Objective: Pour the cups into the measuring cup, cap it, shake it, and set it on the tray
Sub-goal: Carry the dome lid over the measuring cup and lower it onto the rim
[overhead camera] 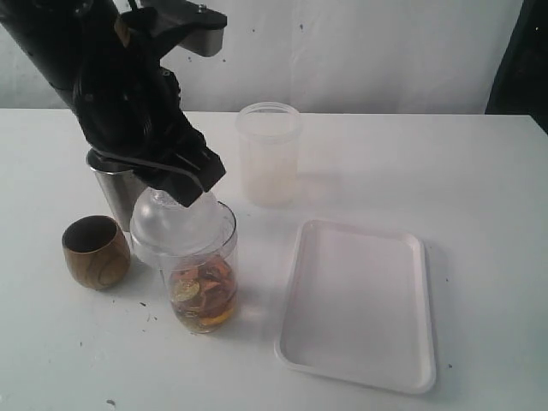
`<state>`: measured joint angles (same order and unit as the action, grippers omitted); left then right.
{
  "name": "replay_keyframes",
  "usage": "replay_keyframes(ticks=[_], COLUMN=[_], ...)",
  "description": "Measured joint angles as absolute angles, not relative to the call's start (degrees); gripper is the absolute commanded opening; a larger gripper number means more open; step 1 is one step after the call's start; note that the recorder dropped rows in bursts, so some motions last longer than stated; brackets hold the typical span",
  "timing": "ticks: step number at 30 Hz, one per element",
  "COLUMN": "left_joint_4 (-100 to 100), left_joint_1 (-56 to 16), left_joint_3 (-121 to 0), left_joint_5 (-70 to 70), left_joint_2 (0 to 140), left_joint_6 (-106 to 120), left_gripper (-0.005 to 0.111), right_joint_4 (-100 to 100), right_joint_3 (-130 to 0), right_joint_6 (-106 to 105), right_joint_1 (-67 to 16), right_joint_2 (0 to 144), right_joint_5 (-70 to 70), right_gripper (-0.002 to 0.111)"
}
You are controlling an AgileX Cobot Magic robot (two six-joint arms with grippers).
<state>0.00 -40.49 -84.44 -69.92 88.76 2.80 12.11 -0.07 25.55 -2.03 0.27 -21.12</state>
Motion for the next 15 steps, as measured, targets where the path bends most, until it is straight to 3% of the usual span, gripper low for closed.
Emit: replay_keyframes(ticks=[15], left_joint_4=[0.0], left_joint_1=[-40.5], left_joint_3=[-84.4], left_joint_5=[-66.1], left_joint_2=[89.3], left_joint_6=[1.4], left_gripper=[0.0], right_joint_4=[12.1], right_joint_3=[-0.1], right_joint_6=[25.7], right_joint_1=[-2.0], right_joint_2=[0.3], right_joint_5=[-21.1], right_gripper=[0.0])
